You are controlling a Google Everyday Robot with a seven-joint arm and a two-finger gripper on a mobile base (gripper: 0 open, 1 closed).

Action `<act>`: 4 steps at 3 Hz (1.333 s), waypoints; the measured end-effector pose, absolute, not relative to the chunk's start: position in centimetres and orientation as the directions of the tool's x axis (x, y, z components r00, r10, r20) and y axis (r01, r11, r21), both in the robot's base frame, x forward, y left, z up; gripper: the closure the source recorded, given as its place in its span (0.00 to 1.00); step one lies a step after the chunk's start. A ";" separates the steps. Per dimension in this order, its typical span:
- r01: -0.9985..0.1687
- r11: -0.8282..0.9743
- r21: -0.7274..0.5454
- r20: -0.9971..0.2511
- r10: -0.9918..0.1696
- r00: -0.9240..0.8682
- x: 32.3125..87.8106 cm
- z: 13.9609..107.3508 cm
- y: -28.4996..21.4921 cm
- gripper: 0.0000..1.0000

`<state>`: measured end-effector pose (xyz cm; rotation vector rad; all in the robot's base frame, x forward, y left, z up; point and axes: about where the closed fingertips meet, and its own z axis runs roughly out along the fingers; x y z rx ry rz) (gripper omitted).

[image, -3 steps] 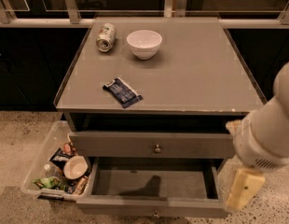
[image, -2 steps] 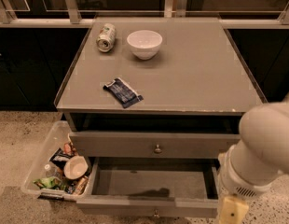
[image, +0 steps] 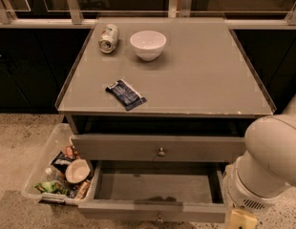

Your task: Close middle drawer

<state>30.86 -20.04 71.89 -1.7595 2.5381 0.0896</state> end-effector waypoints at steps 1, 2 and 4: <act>-0.946 0.324 -0.027 -0.070 -0.944 -0.322 29.9 71.6 -20.3 0.00; -0.931 0.340 -0.131 -0.044 -0.941 -0.337 26.3 70.6 -21.2 0.00; -0.925 0.370 -0.087 -0.051 -0.929 -0.367 20.2 57.6 -25.2 0.00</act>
Offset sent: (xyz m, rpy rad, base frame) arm -0.1283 -0.0466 -0.0884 -0.1774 -0.3158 -0.0780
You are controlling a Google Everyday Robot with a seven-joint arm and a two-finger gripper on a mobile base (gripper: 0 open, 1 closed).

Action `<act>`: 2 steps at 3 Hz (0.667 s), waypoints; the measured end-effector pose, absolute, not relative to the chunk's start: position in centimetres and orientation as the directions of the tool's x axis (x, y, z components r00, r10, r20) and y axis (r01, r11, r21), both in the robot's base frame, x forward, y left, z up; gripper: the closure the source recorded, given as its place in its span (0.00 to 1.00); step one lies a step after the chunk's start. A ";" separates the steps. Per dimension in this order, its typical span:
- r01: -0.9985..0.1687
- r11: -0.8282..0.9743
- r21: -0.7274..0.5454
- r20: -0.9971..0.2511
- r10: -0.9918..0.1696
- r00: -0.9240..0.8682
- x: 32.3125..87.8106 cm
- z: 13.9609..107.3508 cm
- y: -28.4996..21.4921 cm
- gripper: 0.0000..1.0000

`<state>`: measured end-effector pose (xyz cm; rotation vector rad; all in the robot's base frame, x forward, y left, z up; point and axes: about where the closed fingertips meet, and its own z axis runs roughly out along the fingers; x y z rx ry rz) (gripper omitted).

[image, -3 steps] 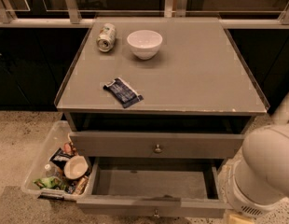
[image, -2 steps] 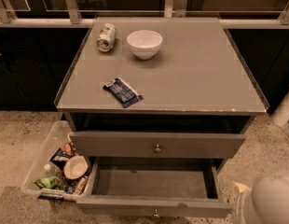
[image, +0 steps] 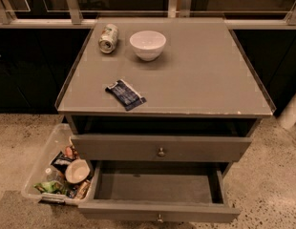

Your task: Close middle drawer

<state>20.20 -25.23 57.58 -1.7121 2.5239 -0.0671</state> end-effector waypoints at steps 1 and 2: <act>-0.927 0.372 -0.051 -0.090 -0.926 -0.367 20.2 55.2 -24.6 0.00; -0.927 0.371 -0.047 -0.088 -0.926 -0.367 20.1 55.2 -24.6 0.00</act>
Offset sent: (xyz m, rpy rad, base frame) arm 0.0013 0.0056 -0.0234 0.0484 0.0147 0.0024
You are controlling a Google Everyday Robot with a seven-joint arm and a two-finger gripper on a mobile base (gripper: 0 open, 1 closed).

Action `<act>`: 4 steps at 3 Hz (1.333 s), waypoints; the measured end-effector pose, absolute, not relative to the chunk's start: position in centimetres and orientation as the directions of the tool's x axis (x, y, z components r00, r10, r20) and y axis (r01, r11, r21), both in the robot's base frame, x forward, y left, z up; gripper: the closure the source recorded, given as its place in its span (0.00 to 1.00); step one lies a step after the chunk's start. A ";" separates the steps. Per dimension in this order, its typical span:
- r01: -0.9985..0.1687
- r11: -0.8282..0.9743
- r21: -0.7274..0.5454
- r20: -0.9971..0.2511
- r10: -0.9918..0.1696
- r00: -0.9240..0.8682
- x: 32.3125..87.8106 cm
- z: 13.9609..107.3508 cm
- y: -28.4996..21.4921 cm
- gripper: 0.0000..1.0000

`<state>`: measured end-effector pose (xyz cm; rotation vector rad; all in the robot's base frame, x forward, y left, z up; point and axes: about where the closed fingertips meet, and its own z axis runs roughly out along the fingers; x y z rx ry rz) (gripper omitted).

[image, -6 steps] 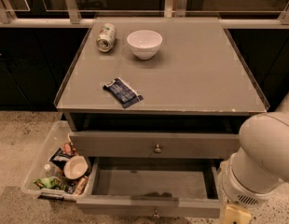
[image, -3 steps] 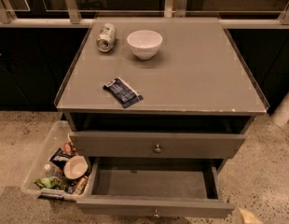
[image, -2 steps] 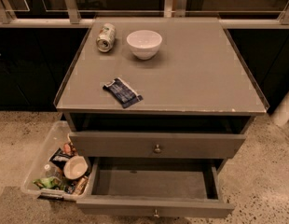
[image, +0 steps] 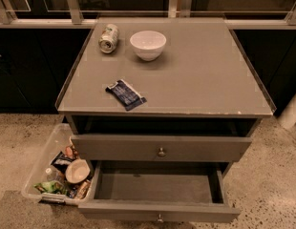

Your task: Close middle drawer

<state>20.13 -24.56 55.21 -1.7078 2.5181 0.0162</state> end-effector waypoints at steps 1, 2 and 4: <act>-0.925 0.381 -0.009 -0.112 -0.919 -0.378 20.1 53.1 -24.6 0.00; -0.932 0.361 0.008 -0.208 -0.911 -0.355 23.6 49.9 -24.4 0.00; -0.965 0.255 0.059 -0.363 -0.895 -0.258 27.3 44.4 -21.8 0.00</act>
Offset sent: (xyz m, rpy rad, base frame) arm 0.0565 0.0246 -0.1558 0.3976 0.1246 0.1015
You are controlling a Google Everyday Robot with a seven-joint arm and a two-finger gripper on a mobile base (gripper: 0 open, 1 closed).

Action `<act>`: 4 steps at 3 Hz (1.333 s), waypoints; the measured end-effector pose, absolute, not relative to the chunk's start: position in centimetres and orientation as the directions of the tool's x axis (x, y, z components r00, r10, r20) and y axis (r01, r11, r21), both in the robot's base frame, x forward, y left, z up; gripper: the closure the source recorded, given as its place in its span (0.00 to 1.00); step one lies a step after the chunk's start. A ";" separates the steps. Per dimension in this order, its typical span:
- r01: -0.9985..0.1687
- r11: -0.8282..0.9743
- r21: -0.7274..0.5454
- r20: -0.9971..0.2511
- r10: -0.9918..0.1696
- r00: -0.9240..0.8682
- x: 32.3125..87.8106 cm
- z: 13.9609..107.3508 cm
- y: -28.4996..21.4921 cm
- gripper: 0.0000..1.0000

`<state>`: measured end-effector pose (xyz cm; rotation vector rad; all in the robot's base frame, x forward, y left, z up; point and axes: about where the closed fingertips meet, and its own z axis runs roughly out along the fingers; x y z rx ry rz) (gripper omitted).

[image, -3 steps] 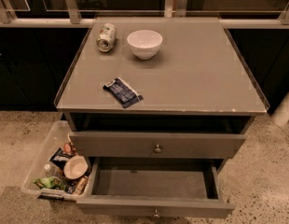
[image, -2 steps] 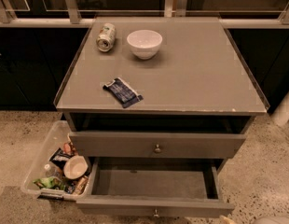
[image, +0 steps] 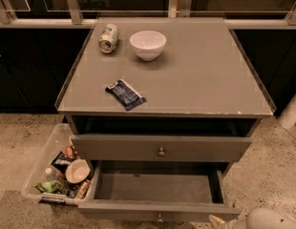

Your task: Close middle drawer

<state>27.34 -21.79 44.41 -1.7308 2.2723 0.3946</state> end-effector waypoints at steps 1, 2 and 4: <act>-0.964 0.258 0.059 -0.358 -0.896 -0.261 27.3 44.5 -21.8 0.00; -0.950 0.289 0.116 -0.327 -0.892 -0.311 24.6 42.7 -22.1 0.00; -0.921 0.297 0.253 -0.318 -0.873 -0.369 22.3 37.7 -21.5 0.00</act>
Offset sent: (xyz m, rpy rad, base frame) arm -0.0705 -0.0082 -0.0449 -0.0423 0.1647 -0.0886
